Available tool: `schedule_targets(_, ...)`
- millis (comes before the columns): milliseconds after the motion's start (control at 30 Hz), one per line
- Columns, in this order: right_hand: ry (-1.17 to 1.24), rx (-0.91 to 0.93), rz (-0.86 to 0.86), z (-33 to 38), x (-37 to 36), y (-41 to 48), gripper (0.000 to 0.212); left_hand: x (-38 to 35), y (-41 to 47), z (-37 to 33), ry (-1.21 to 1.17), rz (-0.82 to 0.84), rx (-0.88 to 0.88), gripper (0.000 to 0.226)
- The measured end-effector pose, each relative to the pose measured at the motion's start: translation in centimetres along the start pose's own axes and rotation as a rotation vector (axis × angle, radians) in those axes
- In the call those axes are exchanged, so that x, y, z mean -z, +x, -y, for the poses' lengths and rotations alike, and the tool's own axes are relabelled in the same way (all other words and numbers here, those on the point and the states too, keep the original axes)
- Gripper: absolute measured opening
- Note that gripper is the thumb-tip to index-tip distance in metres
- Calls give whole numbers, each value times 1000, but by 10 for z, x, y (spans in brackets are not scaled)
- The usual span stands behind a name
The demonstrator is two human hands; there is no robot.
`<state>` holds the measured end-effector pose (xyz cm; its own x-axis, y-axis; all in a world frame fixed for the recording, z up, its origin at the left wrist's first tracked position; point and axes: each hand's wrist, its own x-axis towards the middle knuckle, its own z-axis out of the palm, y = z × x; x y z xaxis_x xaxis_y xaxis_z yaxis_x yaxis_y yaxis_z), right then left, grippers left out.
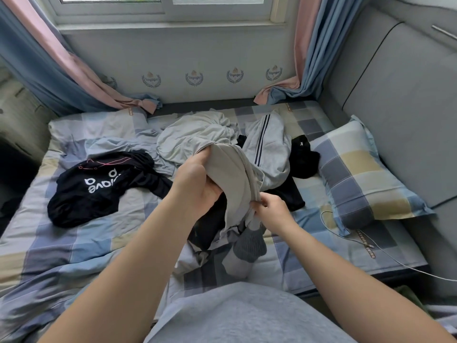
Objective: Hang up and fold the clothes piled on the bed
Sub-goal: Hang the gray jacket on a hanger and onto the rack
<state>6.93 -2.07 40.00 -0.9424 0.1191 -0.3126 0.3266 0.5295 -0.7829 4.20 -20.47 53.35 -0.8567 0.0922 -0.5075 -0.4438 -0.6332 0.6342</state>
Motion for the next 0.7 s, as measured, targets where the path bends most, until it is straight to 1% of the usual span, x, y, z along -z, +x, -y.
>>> schedule_targets(67, 54, 22, 4, 4, 6, 0, 22, 9, 6, -2, 84, 61, -15, 39)
schedule_targets(133, 169, 53, 31, 15, 11, -1, 27, 21, 14, 0, 268, 100, -30, 38)
schedule_targets(200, 255, 98, 38, 30, 18, -3, 23, 31, 17, 7, 463, 133, -13, 32)
schedule_targets(300, 348, 167, 2, 55, 31, -5, 18, 41, 18, 27, 649, 235, 17, 37)
schedule_targets(333, 385, 184, -6, 63, 35, -7, 18, 43, 18, 34, 704, 290, 4, 37)
schedule_targets(400, 438, 221, -22, 77, 44, -12, 15, 46, 18, 47, 825, 365, -72, 28)
schedule_targets(533, 518, 303, -12, 100, 57, -23, 13, 48, 21, 61, 996, 369, -230, 21)
schedule_targets(600, 535, 311, -33, 106, 58, -24, 12, 50, 26, 62, 1095, 321, -320, 13)
schedule_targets(633, 551, 304, -48, 107, 57, -23, 11, 50, 28, 61, 1124, 301, -355, 12)
schedule_targets(700, 604, 261, -59, 102, 53, -22, 7, 50, 32, 59, 1091, 258, -379, 16)
